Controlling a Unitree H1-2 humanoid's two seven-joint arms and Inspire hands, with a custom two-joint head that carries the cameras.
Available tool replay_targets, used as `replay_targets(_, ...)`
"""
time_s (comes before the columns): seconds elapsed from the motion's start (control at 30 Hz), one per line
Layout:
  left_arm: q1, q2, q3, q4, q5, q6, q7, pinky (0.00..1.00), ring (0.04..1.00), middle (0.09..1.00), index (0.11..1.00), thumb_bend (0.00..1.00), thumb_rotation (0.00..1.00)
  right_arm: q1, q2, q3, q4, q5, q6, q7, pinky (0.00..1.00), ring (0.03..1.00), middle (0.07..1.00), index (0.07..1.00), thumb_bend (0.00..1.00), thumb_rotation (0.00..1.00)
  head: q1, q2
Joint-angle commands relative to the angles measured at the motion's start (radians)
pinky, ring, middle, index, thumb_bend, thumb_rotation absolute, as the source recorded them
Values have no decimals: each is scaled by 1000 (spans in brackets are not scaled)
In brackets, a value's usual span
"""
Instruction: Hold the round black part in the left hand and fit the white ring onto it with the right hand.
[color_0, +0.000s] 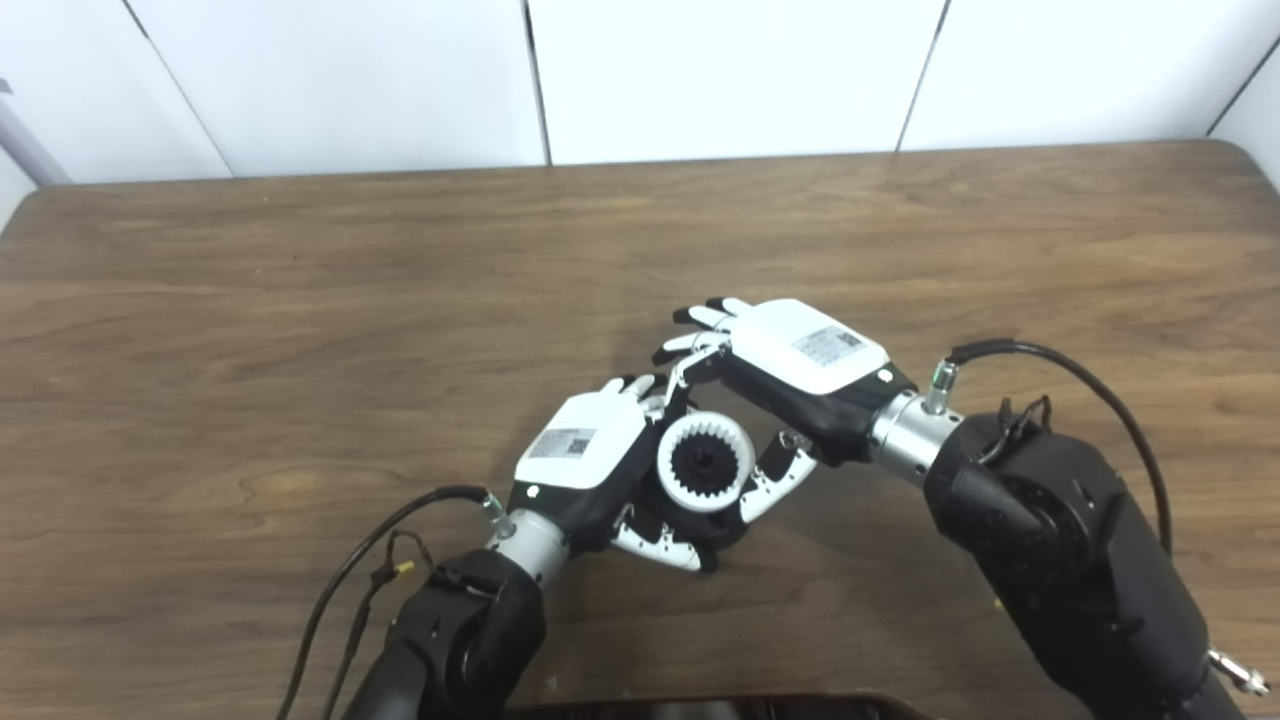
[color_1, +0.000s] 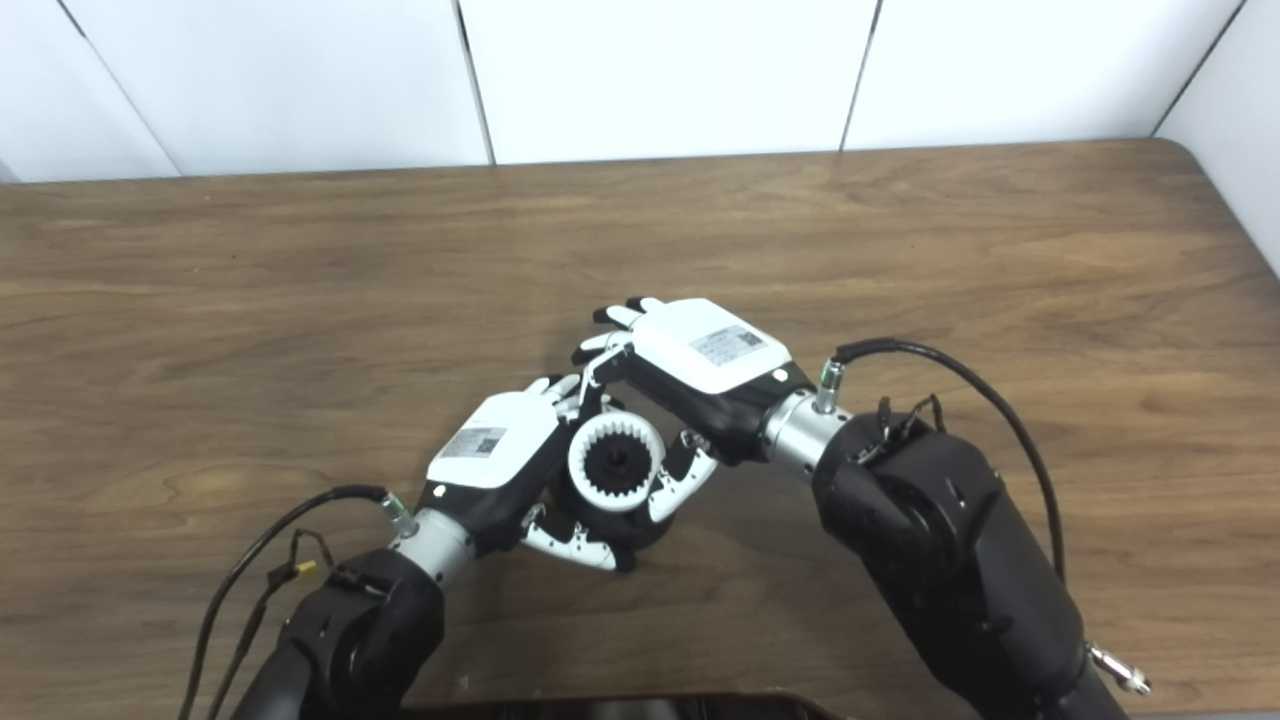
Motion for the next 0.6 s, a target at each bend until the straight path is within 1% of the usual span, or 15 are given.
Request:
replay_targets(0.0,17,11,-16,20,23,9,-46,1000,970,869,483,523,57,-24,6,13,16,-3,-29,1,1000,968,855,484,525,140,0,1)
replay_targets(0.3,19,13,-18,15,24,7,-46,1000,964,861,483,523,57,-32,-1,9,62,-11,-40,-14,1000,963,853,484,525,143,0,6)
replay_targets(0.57,19,16,-20,4,28,12,-55,1000,961,859,483,523,57,-29,-12,-14,107,3,-41,-41,1000,958,848,484,525,141,-1,11)
